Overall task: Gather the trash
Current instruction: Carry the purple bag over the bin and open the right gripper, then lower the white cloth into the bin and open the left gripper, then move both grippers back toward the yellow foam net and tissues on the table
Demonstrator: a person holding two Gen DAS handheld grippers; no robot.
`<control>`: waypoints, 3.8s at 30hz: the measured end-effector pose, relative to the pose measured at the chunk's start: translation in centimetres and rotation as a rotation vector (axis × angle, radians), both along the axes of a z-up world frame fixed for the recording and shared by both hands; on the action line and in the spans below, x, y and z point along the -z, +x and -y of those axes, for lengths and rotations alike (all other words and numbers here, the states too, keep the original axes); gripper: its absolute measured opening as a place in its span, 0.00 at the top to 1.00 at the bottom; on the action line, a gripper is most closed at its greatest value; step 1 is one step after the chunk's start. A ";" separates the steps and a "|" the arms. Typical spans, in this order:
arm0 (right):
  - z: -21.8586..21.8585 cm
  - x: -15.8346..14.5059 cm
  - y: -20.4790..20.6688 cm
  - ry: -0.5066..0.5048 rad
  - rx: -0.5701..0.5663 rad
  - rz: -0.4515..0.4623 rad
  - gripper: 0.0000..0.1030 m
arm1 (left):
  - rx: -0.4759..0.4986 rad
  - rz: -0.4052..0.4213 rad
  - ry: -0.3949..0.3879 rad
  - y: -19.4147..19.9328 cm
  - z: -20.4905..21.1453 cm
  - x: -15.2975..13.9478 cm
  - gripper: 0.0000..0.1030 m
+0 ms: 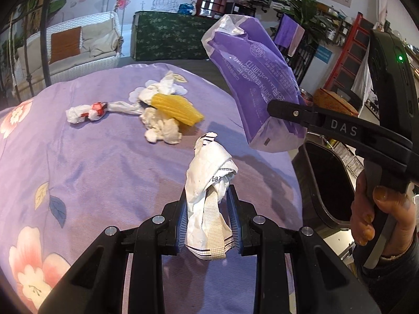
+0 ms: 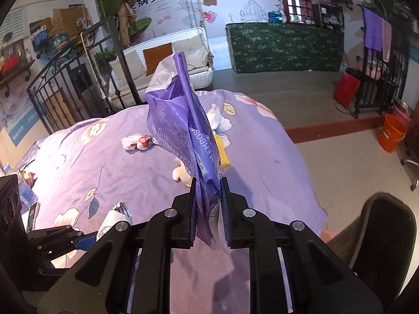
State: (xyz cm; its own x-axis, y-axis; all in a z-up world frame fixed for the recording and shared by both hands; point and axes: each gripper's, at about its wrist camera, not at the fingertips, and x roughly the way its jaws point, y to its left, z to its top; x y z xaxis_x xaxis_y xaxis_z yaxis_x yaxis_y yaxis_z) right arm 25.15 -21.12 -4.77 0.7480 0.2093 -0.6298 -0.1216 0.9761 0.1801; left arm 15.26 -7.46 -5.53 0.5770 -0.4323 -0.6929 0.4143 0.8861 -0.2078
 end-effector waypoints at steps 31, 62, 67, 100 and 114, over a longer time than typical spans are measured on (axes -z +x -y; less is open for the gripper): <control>22.5 8.0 -10.7 0.098 0.663 -0.226 0.84 | 0.313 0.015 0.016 -4.7 11.3 0.6 0.74; 24.3 10.0 -12.8 0.024 0.761 -0.233 0.31 | 0.469 -0.070 0.064 -4.1 19.4 2.4 0.74; 24.4 7.8 -14.2 0.010 0.784 -0.165 0.30 | 0.497 -0.086 0.081 -3.7 21.8 3.1 0.74; 28.5 4.6 -19.2 -0.005 0.955 -0.044 0.20 | 0.621 -0.107 0.216 -2.4 32.3 6.6 0.26; 27.9 4.5 -18.3 -0.008 0.958 -0.041 0.17 | 0.572 0.004 0.136 -4.1 28.6 3.3 0.17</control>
